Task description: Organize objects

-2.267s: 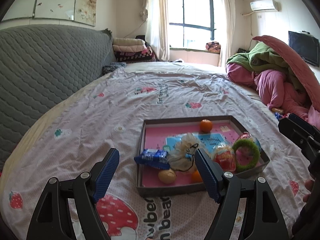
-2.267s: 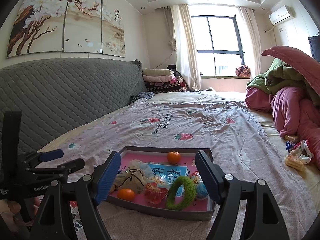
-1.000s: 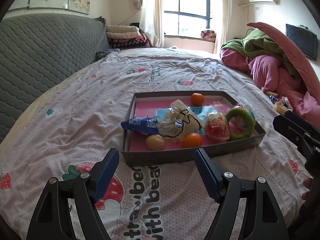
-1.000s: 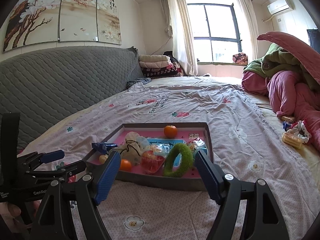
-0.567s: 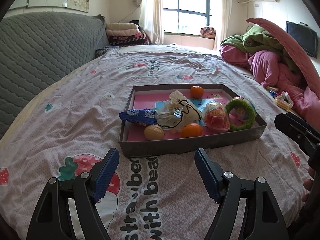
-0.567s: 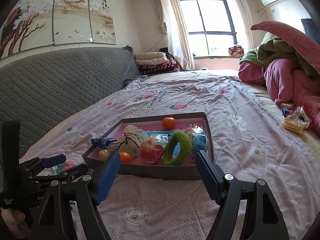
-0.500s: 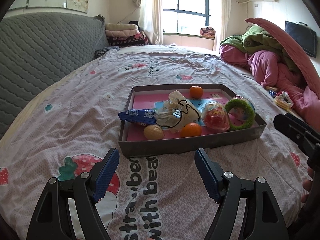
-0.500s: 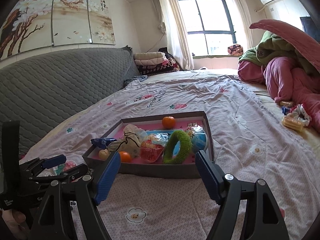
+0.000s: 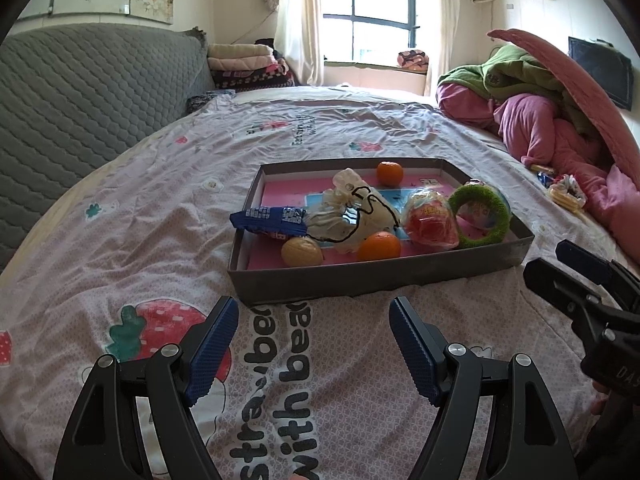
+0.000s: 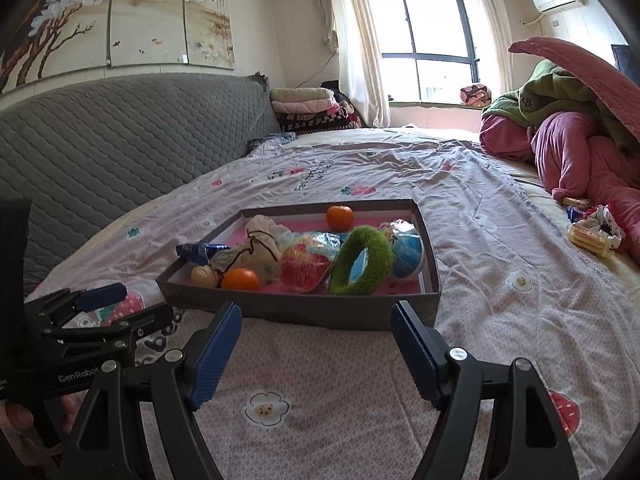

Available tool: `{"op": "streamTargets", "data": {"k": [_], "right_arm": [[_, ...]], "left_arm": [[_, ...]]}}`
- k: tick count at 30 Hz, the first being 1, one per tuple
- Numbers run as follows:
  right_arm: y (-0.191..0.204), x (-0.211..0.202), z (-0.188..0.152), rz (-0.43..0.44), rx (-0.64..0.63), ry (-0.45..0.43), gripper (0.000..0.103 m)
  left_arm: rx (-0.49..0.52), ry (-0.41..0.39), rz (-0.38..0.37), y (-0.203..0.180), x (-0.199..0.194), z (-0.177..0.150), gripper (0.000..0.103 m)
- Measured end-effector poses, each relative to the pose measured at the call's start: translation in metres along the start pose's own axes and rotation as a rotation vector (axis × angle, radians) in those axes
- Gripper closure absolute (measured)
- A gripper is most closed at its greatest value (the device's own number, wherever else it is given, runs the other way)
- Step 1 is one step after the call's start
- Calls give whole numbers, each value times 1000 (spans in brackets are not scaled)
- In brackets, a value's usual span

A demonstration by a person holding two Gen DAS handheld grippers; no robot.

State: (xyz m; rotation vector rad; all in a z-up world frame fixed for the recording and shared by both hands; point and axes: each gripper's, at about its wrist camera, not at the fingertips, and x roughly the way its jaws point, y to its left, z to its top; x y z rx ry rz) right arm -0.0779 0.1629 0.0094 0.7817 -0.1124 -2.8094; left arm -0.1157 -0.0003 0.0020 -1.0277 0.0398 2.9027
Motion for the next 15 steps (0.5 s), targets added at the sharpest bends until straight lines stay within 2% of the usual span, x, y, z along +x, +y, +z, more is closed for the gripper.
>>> {"op": "streamTargets", "data": {"k": [15], "right_arm": [[4, 6, -13, -20, -16, -8, 27]], "left_arm": [[-12, 20, 11, 4, 8, -7, 24]]}}
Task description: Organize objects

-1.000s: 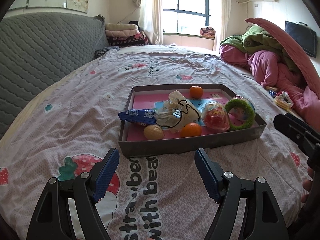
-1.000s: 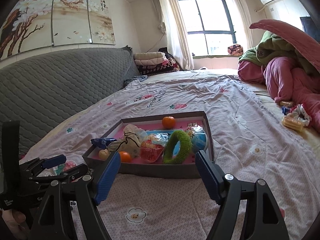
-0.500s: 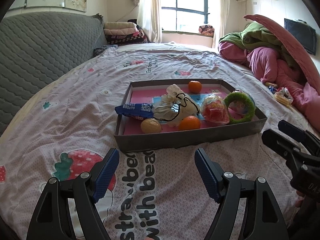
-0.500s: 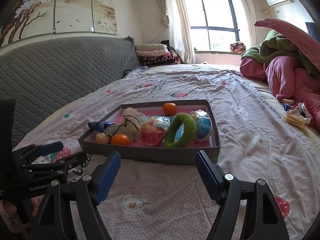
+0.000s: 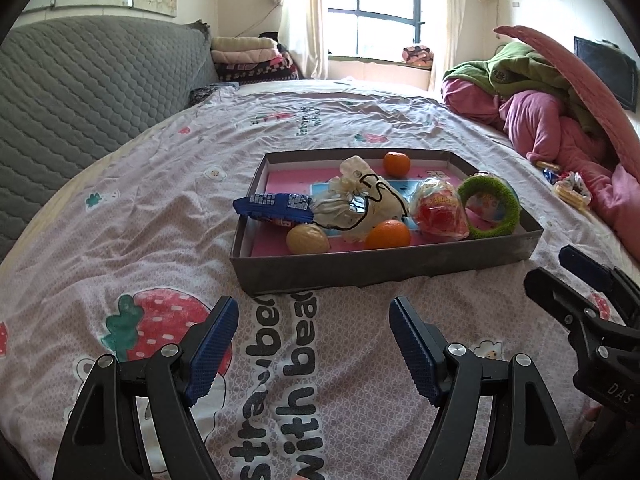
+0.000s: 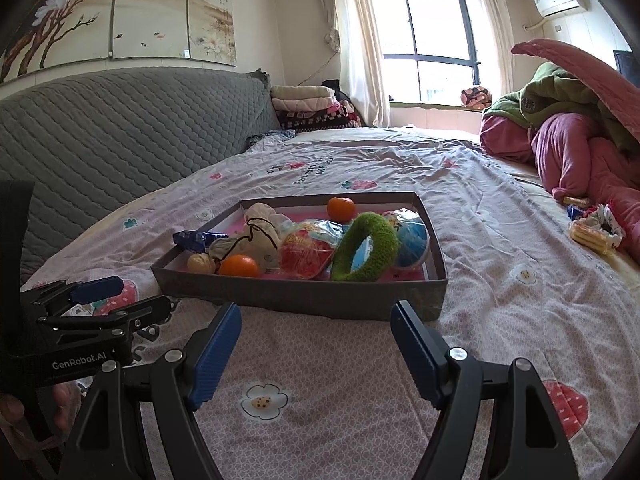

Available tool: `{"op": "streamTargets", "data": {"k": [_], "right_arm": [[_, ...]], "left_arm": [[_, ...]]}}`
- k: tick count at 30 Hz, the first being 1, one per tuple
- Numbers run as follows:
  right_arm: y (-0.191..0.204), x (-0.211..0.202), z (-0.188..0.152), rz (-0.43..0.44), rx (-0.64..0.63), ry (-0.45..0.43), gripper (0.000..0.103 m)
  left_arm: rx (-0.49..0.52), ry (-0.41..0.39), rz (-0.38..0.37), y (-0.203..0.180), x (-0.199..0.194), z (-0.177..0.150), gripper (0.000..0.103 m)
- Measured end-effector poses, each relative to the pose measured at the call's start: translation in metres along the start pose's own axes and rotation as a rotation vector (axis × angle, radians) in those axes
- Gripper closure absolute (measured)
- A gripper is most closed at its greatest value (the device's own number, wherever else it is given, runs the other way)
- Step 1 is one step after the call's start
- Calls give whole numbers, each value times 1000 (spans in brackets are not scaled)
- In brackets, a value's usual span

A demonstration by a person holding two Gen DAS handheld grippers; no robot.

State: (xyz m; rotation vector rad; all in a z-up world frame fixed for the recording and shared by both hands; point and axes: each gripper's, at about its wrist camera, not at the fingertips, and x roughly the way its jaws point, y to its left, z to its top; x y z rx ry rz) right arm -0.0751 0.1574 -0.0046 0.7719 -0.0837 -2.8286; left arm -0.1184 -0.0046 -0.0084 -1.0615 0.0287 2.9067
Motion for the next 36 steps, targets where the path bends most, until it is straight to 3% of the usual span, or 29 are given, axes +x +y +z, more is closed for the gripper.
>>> {"op": "streamTargets", "data": {"k": [36], "right_arm": [[2, 12, -18, -16, -19, 39, 27]], "left_arm": [[2, 53, -11, 1, 17, -17, 24]]}}
